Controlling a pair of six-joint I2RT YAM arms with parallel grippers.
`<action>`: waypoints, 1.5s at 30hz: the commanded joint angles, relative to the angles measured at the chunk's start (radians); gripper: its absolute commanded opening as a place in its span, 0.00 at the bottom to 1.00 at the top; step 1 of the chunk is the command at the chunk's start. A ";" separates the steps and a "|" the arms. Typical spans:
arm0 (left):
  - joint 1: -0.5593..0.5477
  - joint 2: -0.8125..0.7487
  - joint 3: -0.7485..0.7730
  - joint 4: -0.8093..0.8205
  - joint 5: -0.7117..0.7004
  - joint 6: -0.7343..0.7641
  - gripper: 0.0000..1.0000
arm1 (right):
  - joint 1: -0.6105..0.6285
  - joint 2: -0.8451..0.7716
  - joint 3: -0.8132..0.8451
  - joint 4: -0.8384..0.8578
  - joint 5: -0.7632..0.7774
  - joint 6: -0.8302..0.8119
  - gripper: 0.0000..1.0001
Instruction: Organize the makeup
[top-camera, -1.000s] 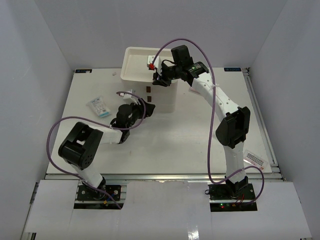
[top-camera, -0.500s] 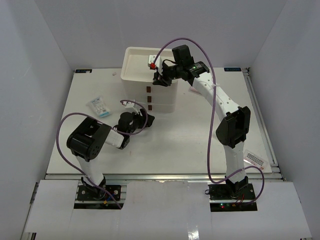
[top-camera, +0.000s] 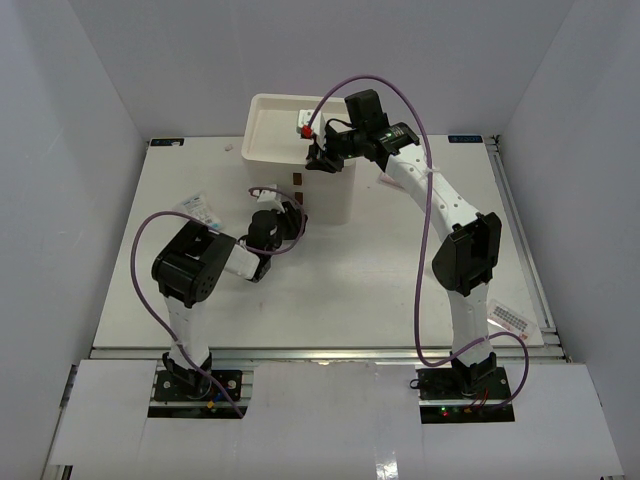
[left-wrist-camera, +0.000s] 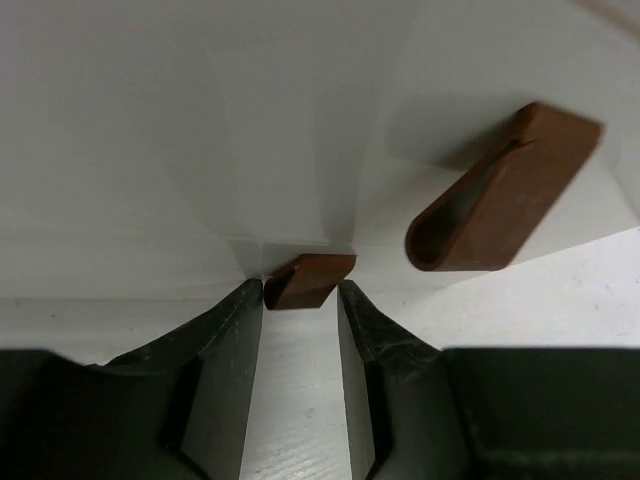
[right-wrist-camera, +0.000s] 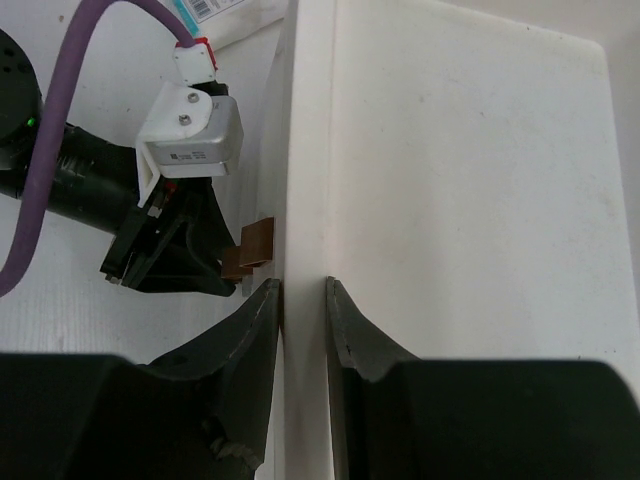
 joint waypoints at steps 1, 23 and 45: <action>0.006 0.017 0.055 -0.011 -0.053 0.009 0.34 | 0.000 -0.017 -0.013 -0.058 -0.059 0.033 0.26; -0.080 -0.407 -0.415 0.041 -0.039 -0.113 0.00 | -0.014 -0.032 -0.070 -0.049 0.001 0.048 0.26; -0.145 -0.776 -0.454 -0.228 -0.019 -0.133 0.86 | -0.085 -0.328 -0.177 0.028 0.054 0.201 0.94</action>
